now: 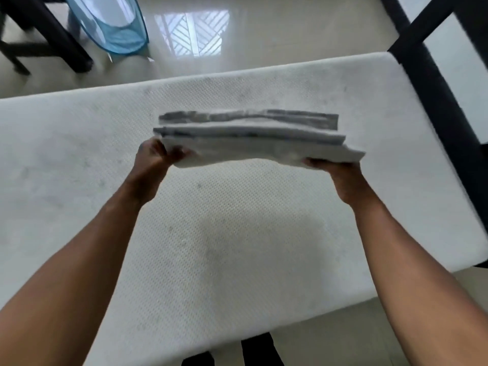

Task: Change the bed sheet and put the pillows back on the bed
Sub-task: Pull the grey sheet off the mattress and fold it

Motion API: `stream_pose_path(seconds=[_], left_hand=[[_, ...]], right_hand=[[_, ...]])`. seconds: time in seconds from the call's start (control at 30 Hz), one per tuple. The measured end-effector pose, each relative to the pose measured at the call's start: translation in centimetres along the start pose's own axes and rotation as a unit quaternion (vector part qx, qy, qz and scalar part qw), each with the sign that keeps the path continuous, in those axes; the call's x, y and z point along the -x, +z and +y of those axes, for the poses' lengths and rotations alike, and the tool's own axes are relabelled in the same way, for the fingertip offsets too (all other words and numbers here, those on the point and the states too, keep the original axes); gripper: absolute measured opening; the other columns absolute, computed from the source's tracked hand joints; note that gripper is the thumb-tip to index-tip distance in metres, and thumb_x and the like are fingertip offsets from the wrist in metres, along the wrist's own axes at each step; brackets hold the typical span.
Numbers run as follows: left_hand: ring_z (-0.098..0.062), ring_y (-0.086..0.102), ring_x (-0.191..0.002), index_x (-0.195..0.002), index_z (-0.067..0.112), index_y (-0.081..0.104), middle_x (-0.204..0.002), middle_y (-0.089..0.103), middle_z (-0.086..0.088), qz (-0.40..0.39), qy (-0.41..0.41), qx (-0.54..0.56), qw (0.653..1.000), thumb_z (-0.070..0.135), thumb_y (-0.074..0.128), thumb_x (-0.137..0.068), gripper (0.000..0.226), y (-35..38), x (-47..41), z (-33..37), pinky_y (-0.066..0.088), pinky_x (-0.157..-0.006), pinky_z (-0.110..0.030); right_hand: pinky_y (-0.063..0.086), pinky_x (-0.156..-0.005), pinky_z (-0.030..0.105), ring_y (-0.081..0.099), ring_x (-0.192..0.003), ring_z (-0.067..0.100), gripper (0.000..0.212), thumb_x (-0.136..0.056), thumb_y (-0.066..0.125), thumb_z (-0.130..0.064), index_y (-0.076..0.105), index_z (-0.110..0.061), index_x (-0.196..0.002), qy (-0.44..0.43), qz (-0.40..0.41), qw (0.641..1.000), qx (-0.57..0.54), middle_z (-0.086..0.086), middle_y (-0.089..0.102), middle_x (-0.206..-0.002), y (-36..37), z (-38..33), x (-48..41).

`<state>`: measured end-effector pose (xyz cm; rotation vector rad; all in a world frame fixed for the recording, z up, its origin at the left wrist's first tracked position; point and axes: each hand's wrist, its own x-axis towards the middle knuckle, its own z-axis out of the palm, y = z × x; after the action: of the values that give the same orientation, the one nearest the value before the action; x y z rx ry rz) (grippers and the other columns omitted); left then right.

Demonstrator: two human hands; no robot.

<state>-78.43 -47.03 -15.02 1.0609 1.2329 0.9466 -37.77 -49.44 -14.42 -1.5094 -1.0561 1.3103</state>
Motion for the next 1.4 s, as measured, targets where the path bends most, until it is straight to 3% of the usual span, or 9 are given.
stream_pose_path(seconds=[0.1, 0.17, 0.3, 0.47, 0.57, 0.73, 0.87, 1.1, 1.4], left_hand=[[-0.008, 0.071, -0.106, -0.106, 0.035, 0.077, -0.105, 0.078, 0.010, -0.047, -0.047, -0.124, 0.990, 0.016, 0.081, -0.080, 0.032, -0.7, 4.8, -5.4, 0.057, -0.093, -0.028], [0.011, 0.067, -0.097, -0.099, 0.061, 0.071, -0.097, 0.073, 0.031, -0.112, -0.088, -0.262, 0.954, 0.040, 0.073, -0.075, 0.032, -0.9, 9.4, -10.2, 0.056, -0.086, -0.019], [0.008, 0.069, -0.091, -0.106, 0.046, 0.072, -0.094, 0.075, 0.024, -0.202, -0.138, -0.358, 0.901, 0.049, 0.065, -0.074, 0.033, -0.8, 16.0, -16.9, 0.059, -0.078, -0.035], [0.001, 0.069, -0.092, -0.105, 0.042, 0.070, -0.095, 0.074, 0.019, -0.133, -0.152, -0.333, 0.921, 0.050, 0.059, -0.079, 0.029, -1.3, 14.2, -15.7, 0.057, -0.079, -0.029], [-0.015, 0.070, -0.088, -0.097, 0.025, 0.072, -0.090, 0.074, 0.007, -0.050, -0.146, -0.323, 0.934, 0.055, 0.056, -0.085, 0.036, -0.6, 10.2, -15.3, 0.055, -0.077, -0.037], [-0.034, 0.061, -0.079, -0.082, 0.010, 0.057, -0.080, 0.065, -0.010, 0.066, -0.147, -0.400, 0.902, 0.061, 0.048, -0.097, 0.054, 2.4, 4.8, -17.6, 0.040, -0.066, -0.041], [-0.038, 0.060, -0.080, -0.081, 0.010, 0.054, -0.087, 0.067, -0.020, 0.120, -0.165, -0.422, 0.883, 0.056, 0.048, -0.100, 0.050, 3.6, 3.5, -18.9, 0.035, -0.066, -0.039], [-0.042, 0.062, -0.081, -0.083, 0.011, 0.053, -0.086, 0.068, -0.022, 0.183, -0.160, -0.442, 0.864, 0.052, 0.043, -0.103, 0.047, 3.8, 4.9, -18.6, 0.040, -0.066, -0.042], [-0.039, 0.064, -0.096, -0.105, 0.010, 0.058, -0.102, 0.070, -0.018, 0.275, -0.225, -0.427, 0.832, 0.060, 0.044, -0.099, 0.052, 5.2, 3.7, -19.9, 0.045, -0.078, -0.041]], right_hand=[[0.057, -0.074, 0.018, 0.070, -0.083, -0.008, 0.041, -0.086, 0.071, 0.004, 0.080, -0.036, -0.083, 0.068, -0.016, 0.991, 0.118, -0.022, 0.076, -0.082, -0.4, 5.9, 4.2], [0.058, -0.074, 0.027, 0.068, -0.079, -0.012, 0.026, -0.075, 0.070, -0.009, 0.077, -0.034, -0.079, 0.106, -0.064, 0.968, 0.219, -0.019, 0.075, -0.076, -0.5, 12.1, 8.4], [0.055, -0.093, 0.025, 0.072, -0.103, 0.002, 0.034, -0.074, 0.073, -0.021, 0.074, -0.031, -0.106, 0.160, -0.153, 0.950, 0.218, -0.021, 0.077, -0.102, -0.4, 18.9, 15.7], [0.051, -0.097, 0.021, 0.066, -0.115, 0.000, 0.042, -0.081, 0.088, -0.030, 0.074, -0.029, -0.121, 0.193, -0.182, 0.947, 0.182, -0.018, 0.074, -0.118, -1.7, 16.2, 13.7], [0.053, -0.096, 0.029, 0.068, -0.113, 0.009, 0.030, -0.089, 0.079, -0.033, 0.074, -0.027, -0.118, 0.248, -0.095, 0.955, 0.131, -0.009, 0.076, -0.115, -2.0, 15.3, 11.1], [0.048, -0.074, 0.036, 0.069, -0.094, 0.030, 0.043, -0.093, 0.066, -0.053, 0.072, -0.010, -0.090, 0.247, 0.106, 0.927, 0.260, 0.008, 0.073, -0.092, 0.8, 18.1, 7.7], [0.050, -0.079, 0.039, 0.068, -0.101, 0.039, 0.048, -0.100, 0.054, -0.047, 0.071, -0.002, -0.097, 0.225, 0.173, 0.895, 0.344, 0.024, 0.072, -0.103, 3.4, 19.6, 6.8], [0.038, -0.066, 0.028, 0.067, -0.078, 0.025, 0.047, -0.103, 0.051, -0.052, 0.060, -0.012, -0.080, 0.182, 0.273, 0.897, 0.296, 0.001, 0.066, -0.076, 4.7, 17.3, 7.0], [0.045, -0.084, 0.037, 0.064, -0.109, 0.035, 0.049, -0.092, 0.066, -0.055, 0.059, -0.011, -0.111, 0.269, 0.303, 0.854, 0.328, 0.014, 0.070, -0.115, 5.0, 19.6, 4.3]])
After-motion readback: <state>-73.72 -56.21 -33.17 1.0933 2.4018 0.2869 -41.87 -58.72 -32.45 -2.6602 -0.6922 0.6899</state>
